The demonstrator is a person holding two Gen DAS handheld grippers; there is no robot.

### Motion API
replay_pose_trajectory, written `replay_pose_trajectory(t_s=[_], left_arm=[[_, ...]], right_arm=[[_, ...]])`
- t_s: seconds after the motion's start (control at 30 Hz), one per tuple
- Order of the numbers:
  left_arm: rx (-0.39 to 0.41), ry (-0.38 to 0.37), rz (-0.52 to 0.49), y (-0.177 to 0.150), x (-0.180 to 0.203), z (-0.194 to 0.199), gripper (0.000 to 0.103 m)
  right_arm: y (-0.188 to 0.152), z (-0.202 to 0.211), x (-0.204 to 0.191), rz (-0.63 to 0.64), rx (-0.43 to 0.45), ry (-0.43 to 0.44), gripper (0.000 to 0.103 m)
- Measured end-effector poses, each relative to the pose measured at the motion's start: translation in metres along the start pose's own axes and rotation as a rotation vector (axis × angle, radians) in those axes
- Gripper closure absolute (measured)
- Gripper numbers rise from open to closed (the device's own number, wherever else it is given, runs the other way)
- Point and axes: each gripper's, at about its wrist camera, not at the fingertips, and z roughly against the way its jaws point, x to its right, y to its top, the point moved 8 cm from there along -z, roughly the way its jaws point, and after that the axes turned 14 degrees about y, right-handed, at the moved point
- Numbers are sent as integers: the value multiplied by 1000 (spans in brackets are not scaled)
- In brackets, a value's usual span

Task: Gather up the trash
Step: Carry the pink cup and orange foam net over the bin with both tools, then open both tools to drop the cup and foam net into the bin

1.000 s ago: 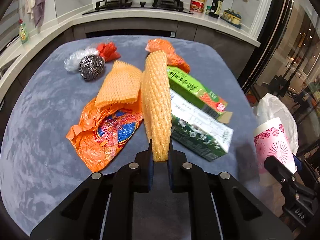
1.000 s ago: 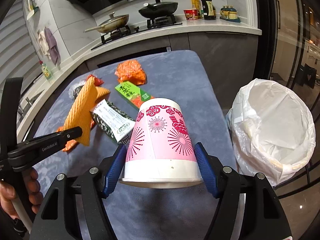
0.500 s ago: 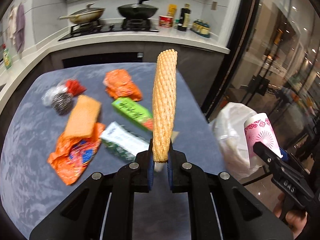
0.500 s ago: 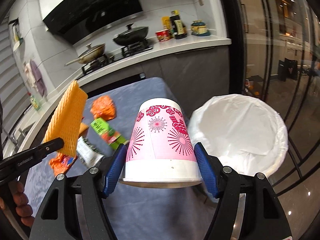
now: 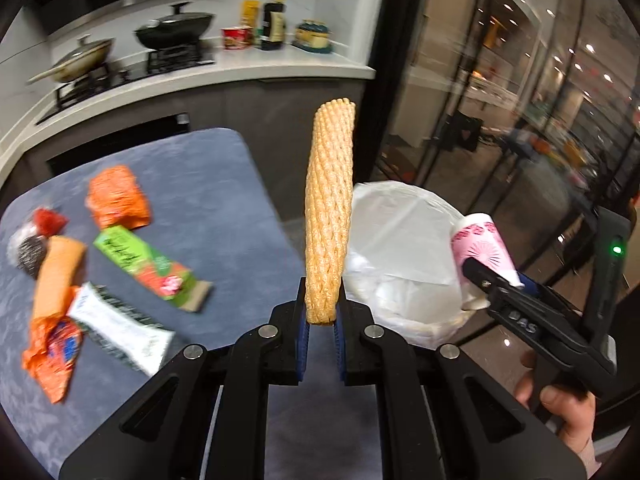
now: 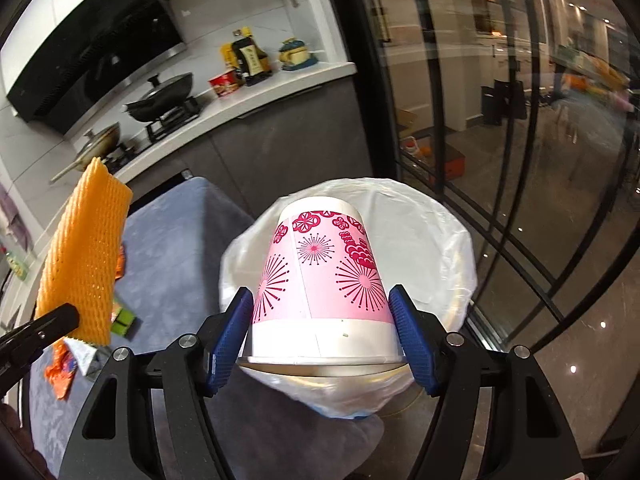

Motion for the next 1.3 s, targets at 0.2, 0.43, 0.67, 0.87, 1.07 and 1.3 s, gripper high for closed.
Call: replay_pose_trajectory(t_s=[0.2,0.43,0.67,0.87,1.07,1.3], left_arm=[[-6,-33,-46,7,36,-16,93],[-32,-54,-98,11,71,-37,92],[-40,-49,-134,15,96,-53,91],[-52,-34,-124,18,101,-64,76],[-25,-19,-108,27,96,-62,65],[-30,-2,-56,28,75,-59,59]], right_arm=[[-3,-10,25,-34,-20,-23,36],[-1,-15,35,-50,-23,-36,34],[2,-15,42,-59,-11,-49,33],[5,-14,44,-57,-2,-51,32],[9,-10,44,-62,19,-49,29],[13,-2,38,-53,34,-36,29]])
